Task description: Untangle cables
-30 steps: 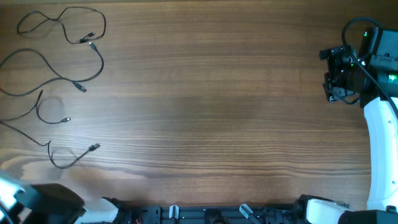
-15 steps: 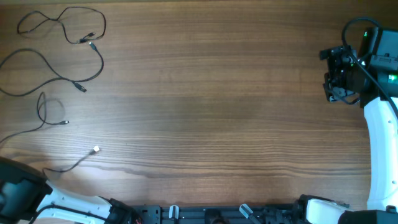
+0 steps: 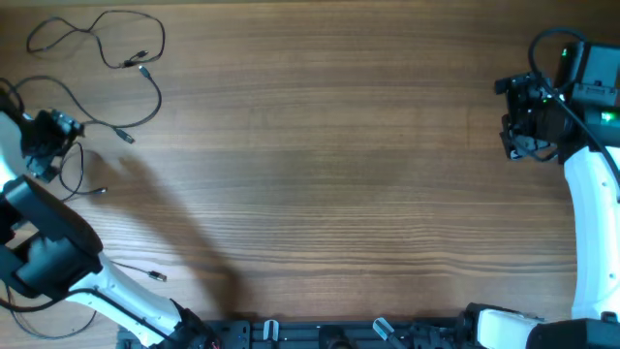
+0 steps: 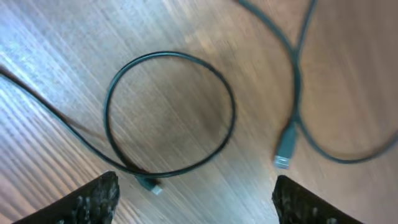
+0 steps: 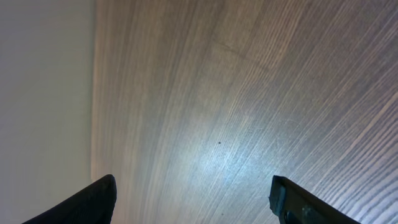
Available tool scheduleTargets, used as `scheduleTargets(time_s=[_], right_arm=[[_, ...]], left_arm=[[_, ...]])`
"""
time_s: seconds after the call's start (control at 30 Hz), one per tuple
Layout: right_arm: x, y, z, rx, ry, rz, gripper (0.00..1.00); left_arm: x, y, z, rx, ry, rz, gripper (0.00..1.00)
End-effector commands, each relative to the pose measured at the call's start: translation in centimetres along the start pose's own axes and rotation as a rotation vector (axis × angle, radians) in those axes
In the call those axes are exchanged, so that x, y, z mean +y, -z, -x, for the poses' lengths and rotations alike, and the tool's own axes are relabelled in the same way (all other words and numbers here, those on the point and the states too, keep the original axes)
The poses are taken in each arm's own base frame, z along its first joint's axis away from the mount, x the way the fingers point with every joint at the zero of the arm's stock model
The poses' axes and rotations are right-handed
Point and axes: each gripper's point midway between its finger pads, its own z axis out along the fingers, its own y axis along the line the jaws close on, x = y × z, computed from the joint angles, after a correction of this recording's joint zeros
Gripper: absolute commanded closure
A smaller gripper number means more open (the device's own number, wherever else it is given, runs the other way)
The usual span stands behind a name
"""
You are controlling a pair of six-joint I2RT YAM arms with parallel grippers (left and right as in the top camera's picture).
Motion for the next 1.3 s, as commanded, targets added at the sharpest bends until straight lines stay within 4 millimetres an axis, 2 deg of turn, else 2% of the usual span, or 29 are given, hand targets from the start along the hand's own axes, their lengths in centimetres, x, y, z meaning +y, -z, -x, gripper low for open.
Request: scheduleTargets(time_s=[0.0,0.07,0.1,0.17,0.27,0.33,0.4,0.5,0.63,0.77,0.8,0.87,0.97,1.03,1.1,1.13,1.2,1.27], right_arm=[[-0.1,-1.1,-0.4,0.025,0.02,-0.025,0.2],[-0.2,-1.7,-0.7,0.038,0.021,-0.037,0.2],[-0.1,-1.9,-1.0,0.043,0.026,-0.04,0.2],[0.0,-2.0,-1.3,0.047,0.036,-0.038,0.2],[0.3,-2.0,-1.2,0.044,0.039,-0.028,0.2],[0.3,-2.0,-1.2,0.044,0.039,-0.028,0.2],[0.4,-2.0,-1.2,0.043,0.04,-0.025,0.2],[0.4,-2.0,-1.2,0.042,0.04,-0.026,0.2],[0.4,-2.0,-1.2,0.042,0.04,-0.026,0.2],[0.4,-2.0,-1.2,0.042,0.04,-0.025,0.2],[0.4,-2.0,-1.2,0.042,0.04,-0.026,0.2],[0.4,-2.0,-1.2,0.043,0.04,-0.026,0.2],[0.4,-2.0,-1.2,0.042,0.038,-0.025,0.2],[0.4,-2.0,-1.2,0.043,0.037,-0.026,0.2],[0.4,-2.0,-1.2,0.043,0.038,-0.025,0.2],[0.4,-2.0,-1.2,0.043,0.038,-0.025,0.2],[0.4,-2.0,-1.2,0.043,0.039,-0.026,0.2],[0.4,-2.0,-1.2,0.043,0.04,-0.026,0.2]], left_arm=[[1.8,-3.0,-1.5,0.03,-0.055,0.087,0.22],[2.2,-4.7,-2.4,0.038,-0.064,0.09,0.28],[2.6,-5.7,-3.0,0.044,-0.07,0.092,0.38],[3.0,-6.7,-3.9,0.056,-0.07,0.097,0.45],[3.2,-6.8,-4.3,0.07,-0.074,0.101,0.96],[2.6,-6.6,-4.6,0.084,-0.08,0.066,0.96],[0.5,-5.4,-4.9,0.097,-0.099,-0.053,0.96],[-3.0,-0.9,-3.6,0.02,-0.117,-0.234,0.96],[-4.6,4.0,-0.5,-0.16,-0.119,-0.305,0.96],[-6.0,7.0,2.2,-0.287,-0.148,-0.361,0.96],[-6.8,8.5,3.1,-0.324,-0.168,-0.391,0.96],[-8.4,13.3,5.7,-0.451,-0.201,-0.439,0.96],[-10.7,23.0,9.4,-0.688,-0.221,-0.533,0.96],[-11.8,29.0,10.9,-0.837,-0.238,-0.59,0.96],[-11.5,33.3,12.3,-0.976,-0.227,-0.585,0.96],[-10.5,34.7,13.3,-1.043,-0.187,-0.533,0.96],[-8.0,35.6,14.7,-1.121,-0.095,-0.409,0.96],[-4.5,35.8,16.0,-1.18,0.015,-0.264,0.96]])
